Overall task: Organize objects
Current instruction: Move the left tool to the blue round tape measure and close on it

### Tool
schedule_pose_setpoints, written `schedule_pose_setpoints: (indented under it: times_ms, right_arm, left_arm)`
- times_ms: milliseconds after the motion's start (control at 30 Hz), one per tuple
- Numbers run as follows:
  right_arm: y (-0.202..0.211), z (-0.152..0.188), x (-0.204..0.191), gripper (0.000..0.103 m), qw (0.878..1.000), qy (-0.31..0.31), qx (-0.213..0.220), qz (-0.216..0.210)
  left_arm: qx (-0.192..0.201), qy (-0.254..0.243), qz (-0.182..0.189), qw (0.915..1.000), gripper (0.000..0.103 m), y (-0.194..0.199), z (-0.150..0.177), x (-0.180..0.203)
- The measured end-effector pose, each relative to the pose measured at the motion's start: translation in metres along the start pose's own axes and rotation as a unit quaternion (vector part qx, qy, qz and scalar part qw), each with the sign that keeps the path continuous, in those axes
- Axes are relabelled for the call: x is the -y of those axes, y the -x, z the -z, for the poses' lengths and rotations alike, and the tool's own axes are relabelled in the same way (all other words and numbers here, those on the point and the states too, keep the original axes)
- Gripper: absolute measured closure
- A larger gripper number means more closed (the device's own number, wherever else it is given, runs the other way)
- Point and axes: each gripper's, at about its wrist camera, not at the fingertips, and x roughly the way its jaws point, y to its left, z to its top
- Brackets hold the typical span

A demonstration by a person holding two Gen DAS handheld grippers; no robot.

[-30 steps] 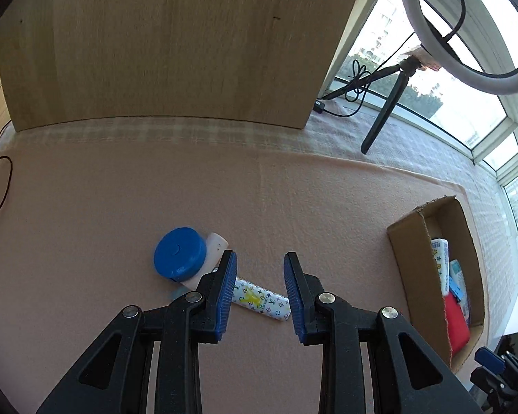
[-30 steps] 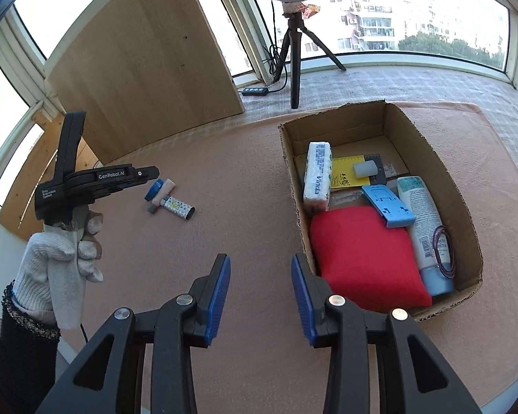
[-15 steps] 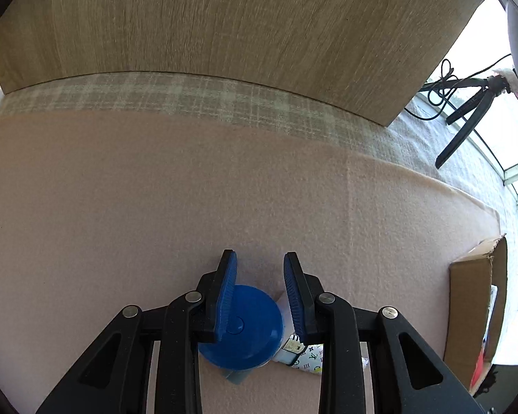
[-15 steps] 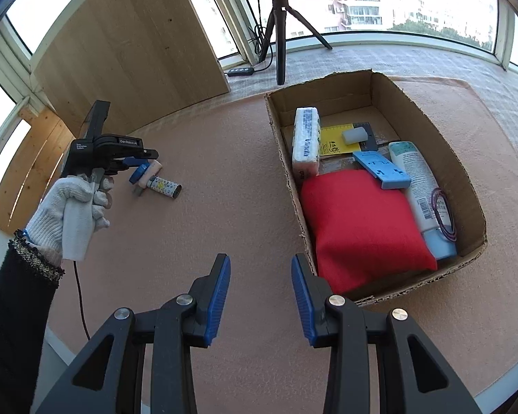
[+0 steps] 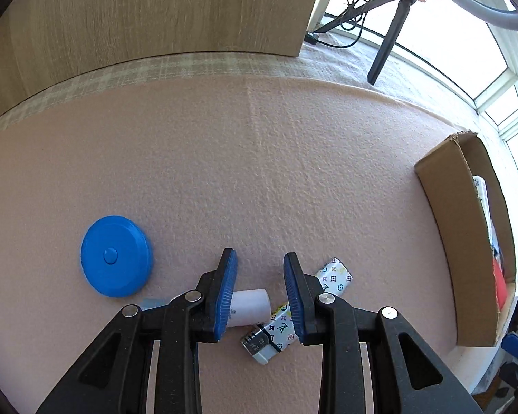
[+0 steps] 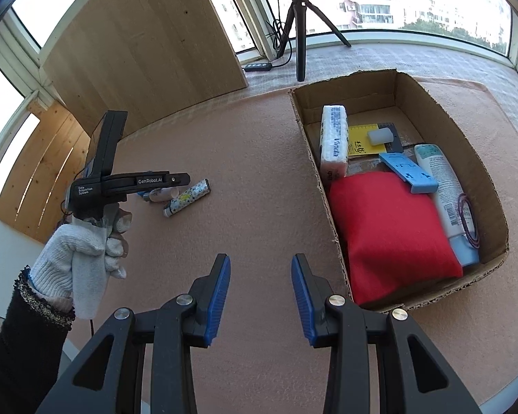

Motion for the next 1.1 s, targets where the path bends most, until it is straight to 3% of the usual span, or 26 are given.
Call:
schedule_pose_setpoints:
  times_ms: [433, 700, 800, 933, 1100]
  right_arm:
    - [-0.005, 0.006, -0.011, 0.07, 1.0, 0.008, -0.008, -0.014]
    - [-0.002, 0.01, -0.016, 0.07, 1.0, 0.01, -0.007, -0.017]
    - [0.0, 0.011, -0.017, 0.07, 1.0, 0.01, -0.004, -0.019]
    - [0.001, 0.012, -0.014, 0.069, 1.0, 0.006, 0.001, -0.023]
    - [-0.001, 0.014, -0.011, 0.06, 0.999, -0.007, 0.001, -0.032]
  left_arm:
    - [0.014, -0.055, 0.004, 0.9984, 0.074, 0.018, 0.064, 0.045]
    - [0.014, -0.082, 0.03, 0.9961, 0.073, 0.032, 0.11, 0.067]
    - [0.012, -0.067, 0.043, 0.9967, 0.073, 0.046, 0.119, 0.059]
    - [0.049, -0.026, 0.047, 0.9973, 0.072, 0.082, 0.119, 0.03]
    - [0.072, 0.023, 0.024, 0.9968, 0.072, 0.102, 0.105, -0.014]
